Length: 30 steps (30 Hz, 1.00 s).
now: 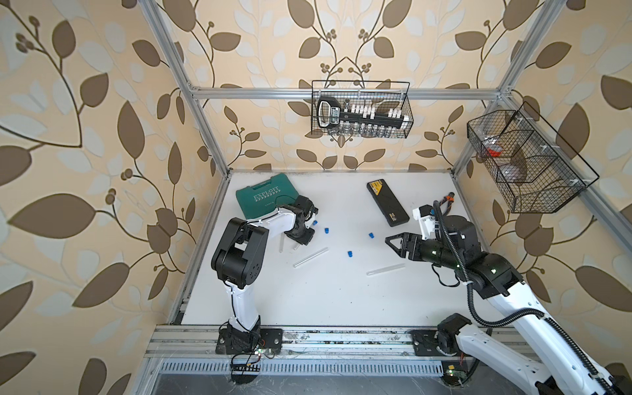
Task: Insert stoppers into test tubes
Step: Place the test tube at the center of the board.
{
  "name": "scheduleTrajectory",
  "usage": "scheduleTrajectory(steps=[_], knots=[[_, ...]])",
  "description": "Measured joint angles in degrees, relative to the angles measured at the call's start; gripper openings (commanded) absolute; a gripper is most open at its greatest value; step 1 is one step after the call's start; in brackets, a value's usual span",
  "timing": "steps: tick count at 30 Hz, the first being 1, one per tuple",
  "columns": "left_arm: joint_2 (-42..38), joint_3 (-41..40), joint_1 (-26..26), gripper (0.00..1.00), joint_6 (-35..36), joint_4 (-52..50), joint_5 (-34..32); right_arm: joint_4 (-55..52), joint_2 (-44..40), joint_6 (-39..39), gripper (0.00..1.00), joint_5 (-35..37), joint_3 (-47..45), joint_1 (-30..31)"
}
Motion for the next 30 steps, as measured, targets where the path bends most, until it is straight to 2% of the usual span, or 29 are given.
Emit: scheduleTrajectory(steps=[8,21,26,30], knots=[[0.17,0.0,0.0,0.27,0.11,1.29,-0.98,-0.02,-0.02,0.0,0.73,-0.04,-0.17,0.0],[-0.79,-1.31,0.0,0.33,0.28,3.56,-2.12,-0.02,-0.02,-0.02,0.73,-0.85,-0.24,0.0],[-6.64,-4.24,0.0,0.33,1.79,3.89,-4.02,0.04,-0.02,0.0,0.73,-1.25,-0.5,0.0],[-16.94,-6.03,0.0,0.35,3.13,5.97,-4.0,0.15,0.13,0.17,0.73,-1.53,-1.22,0.0]])
